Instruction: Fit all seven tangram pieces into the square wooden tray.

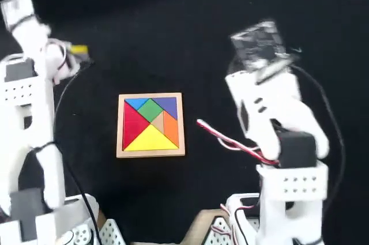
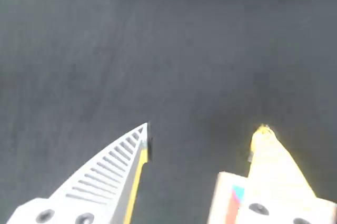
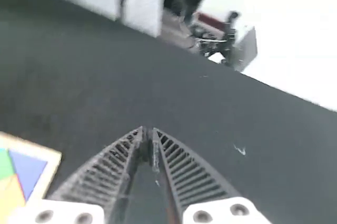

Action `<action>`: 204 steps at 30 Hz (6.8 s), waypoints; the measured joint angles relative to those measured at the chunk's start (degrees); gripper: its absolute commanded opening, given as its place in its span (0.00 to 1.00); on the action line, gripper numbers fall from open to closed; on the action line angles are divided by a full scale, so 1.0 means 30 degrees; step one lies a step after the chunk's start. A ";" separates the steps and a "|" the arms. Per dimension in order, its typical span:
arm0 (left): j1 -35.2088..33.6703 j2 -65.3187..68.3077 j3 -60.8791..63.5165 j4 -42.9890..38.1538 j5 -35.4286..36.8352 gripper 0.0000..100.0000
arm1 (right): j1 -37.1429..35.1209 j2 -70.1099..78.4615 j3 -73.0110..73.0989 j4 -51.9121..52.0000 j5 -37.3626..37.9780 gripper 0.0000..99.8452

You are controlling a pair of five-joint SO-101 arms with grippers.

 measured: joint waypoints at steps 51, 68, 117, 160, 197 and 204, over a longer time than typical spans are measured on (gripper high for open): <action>0.0440 -3.0359 1.8725 0.0996 -0.5011 0.23 | -0.0498 -1.6791 0.6593 0.2374 -0.3634 0.01; 0.0440 -3.0271 2.8044 -0.5187 -0.3018 0.23 | -0.0527 -1.6791 2.2418 -0.8586 -0.3634 0.01; 0.0469 -3.0271 2.8044 0.4659 -0.2842 0.23 | 0.0147 -1.6791 2.2447 0.4894 -0.3575 0.01; 0.0469 -3.0271 2.8044 0.4659 -0.2813 0.23 | 0.0147 -1.6791 2.2447 0.4894 -0.3575 0.01; 0.0469 -3.0271 2.8044 0.4659 -0.2813 0.23 | 0.0147 -1.6791 2.2447 0.4894 -0.3575 0.01; 0.0469 -3.0271 2.8044 0.4659 -0.2813 0.23 | 0.0147 -1.6791 2.2447 0.4894 -0.3575 0.01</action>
